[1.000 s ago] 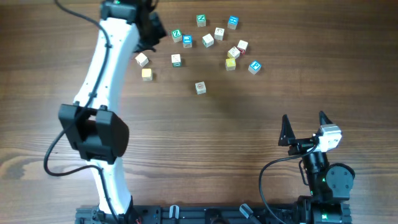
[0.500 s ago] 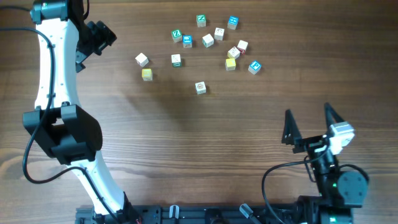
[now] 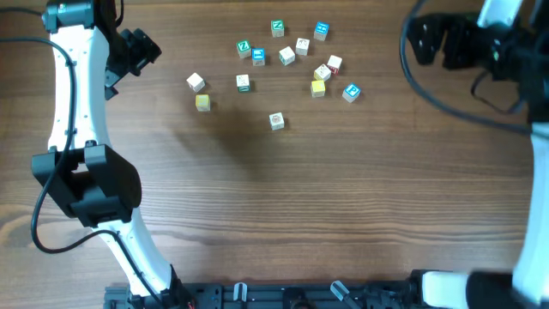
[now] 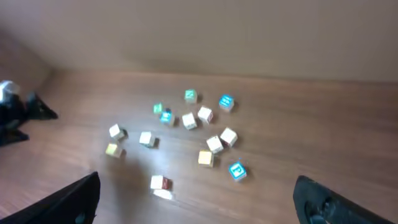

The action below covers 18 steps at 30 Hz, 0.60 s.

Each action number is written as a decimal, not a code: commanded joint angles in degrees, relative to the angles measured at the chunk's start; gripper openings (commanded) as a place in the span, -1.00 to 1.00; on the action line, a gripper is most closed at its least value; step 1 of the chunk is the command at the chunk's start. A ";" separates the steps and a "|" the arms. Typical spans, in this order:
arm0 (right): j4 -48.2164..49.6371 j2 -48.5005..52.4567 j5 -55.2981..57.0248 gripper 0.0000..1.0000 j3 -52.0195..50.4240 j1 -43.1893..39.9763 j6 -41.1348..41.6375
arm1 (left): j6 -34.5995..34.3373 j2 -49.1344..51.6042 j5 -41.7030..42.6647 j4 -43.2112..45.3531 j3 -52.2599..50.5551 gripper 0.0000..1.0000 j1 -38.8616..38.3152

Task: Form a tower
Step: 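Reach the right gripper toward the yellow K block in the cluster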

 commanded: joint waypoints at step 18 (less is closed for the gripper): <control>8.20 43.91 15.37 0.82 1.55 21.38 2.21 | 0.24 -0.20 -0.13 -0.11 0.48 1.00 0.00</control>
